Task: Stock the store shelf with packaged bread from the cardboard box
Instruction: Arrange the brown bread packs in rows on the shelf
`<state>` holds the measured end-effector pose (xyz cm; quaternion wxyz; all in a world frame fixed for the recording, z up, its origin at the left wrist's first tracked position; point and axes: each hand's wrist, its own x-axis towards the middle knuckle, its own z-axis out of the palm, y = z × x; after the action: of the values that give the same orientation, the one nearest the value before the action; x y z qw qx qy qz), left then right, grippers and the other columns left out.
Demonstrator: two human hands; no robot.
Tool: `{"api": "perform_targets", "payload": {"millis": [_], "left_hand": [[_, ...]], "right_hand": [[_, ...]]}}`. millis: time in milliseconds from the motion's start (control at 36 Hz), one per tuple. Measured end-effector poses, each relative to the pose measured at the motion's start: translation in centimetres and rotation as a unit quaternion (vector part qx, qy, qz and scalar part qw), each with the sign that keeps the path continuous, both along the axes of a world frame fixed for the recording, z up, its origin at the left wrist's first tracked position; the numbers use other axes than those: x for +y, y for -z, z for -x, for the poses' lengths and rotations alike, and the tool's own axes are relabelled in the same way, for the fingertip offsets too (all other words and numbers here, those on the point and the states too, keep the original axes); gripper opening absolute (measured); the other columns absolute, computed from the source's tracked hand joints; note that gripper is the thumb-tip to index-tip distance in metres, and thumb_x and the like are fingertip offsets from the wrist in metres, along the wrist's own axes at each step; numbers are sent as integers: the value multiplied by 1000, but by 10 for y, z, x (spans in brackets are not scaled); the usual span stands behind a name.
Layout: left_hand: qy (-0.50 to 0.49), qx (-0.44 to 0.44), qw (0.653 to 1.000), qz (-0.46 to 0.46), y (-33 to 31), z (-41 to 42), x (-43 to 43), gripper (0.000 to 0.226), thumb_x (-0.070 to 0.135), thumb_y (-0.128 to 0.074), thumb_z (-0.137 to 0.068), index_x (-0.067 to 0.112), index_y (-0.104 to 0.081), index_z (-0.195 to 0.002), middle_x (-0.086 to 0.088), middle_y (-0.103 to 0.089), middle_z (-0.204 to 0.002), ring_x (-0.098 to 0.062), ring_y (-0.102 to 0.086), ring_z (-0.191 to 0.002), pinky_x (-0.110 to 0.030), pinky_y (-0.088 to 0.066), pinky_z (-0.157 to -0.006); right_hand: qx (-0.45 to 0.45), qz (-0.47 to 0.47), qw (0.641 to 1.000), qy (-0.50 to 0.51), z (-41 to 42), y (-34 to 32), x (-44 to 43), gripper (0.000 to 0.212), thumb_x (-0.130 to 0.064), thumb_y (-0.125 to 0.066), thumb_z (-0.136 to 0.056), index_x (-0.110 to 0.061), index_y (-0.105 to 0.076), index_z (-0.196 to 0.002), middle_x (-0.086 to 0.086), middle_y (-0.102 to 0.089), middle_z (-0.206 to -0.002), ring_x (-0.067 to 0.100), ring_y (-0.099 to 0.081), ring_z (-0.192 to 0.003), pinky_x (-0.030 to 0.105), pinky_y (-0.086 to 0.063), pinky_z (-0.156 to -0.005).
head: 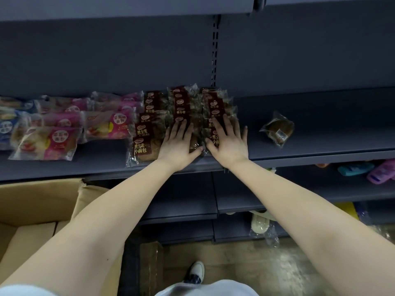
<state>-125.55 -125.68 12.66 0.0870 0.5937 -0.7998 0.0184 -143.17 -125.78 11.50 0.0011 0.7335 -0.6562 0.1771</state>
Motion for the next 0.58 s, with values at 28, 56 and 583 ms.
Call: {"api": "perform_targets", "payload": {"millis": [28, 56, 583], "left_hand": [[0, -1, 1000, 1, 1, 0, 0, 80, 61, -38, -92, 15, -12, -153, -9, -5, -161, -26, 0, -148, -43, 0, -119], [0, -3, 1000, 3, 1, 0, -1, 80, 61, -38, -92, 15, -12, -153, -9, -6, -161, -26, -1, -148, -43, -1, -119], [0, 9, 1000, -12, -10, 0, -6, 78, 60, -34, -94, 15, -10, -153, -8, -4, -161, -24, 0, -148, -41, 2, -119]], "right_hand": [[0, -4, 1000, -2, 0, -1, 0, 66, -59, -33, -93, -34, -15, -150, 3, -7, -160, 33, 0, -146, 57, 3, -116], [-1, -8, 1000, -3, -1, -1, 0, 65, -59, -33, -92, -36, -15, -150, 3, -7, -160, 33, 1, -146, 57, 2, -116], [-20, 1, 1000, 5, 7, -18, 0, 67, -61, -29, -93, -32, -14, -151, 2, -12, -159, 26, -4, -147, 57, 3, -115]]}}
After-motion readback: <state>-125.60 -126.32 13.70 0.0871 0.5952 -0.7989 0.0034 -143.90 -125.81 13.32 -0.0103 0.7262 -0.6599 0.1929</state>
